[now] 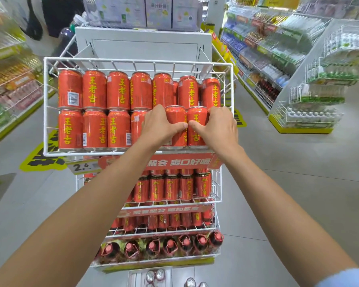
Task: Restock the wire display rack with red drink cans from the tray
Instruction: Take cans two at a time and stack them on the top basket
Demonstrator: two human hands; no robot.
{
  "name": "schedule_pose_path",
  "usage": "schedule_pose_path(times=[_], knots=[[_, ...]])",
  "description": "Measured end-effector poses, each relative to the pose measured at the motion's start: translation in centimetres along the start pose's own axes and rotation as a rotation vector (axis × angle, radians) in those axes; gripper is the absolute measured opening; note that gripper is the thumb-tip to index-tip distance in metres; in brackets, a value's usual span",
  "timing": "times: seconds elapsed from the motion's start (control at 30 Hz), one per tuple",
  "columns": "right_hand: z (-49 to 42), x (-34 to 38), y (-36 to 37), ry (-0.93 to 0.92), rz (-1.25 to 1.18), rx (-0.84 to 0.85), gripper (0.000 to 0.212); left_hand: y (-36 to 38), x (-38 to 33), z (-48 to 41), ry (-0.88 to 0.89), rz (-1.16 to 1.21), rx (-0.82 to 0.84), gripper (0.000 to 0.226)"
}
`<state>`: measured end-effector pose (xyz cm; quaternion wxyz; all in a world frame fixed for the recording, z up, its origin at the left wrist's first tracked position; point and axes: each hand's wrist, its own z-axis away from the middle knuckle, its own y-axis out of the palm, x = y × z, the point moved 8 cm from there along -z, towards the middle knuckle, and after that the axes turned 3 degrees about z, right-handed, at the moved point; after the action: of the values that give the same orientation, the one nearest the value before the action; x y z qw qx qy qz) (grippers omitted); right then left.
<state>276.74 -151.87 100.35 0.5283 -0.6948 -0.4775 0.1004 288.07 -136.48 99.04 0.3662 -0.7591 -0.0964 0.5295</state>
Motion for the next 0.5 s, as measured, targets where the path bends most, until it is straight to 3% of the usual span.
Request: schedule_pose_path(times=[0.5], knots=[[0.7,0.8,-1.2,0.014,-0.014,0.101,0.057,-0.5,-0.2,0.8,-0.028,-0.022,0.009,0.070]])
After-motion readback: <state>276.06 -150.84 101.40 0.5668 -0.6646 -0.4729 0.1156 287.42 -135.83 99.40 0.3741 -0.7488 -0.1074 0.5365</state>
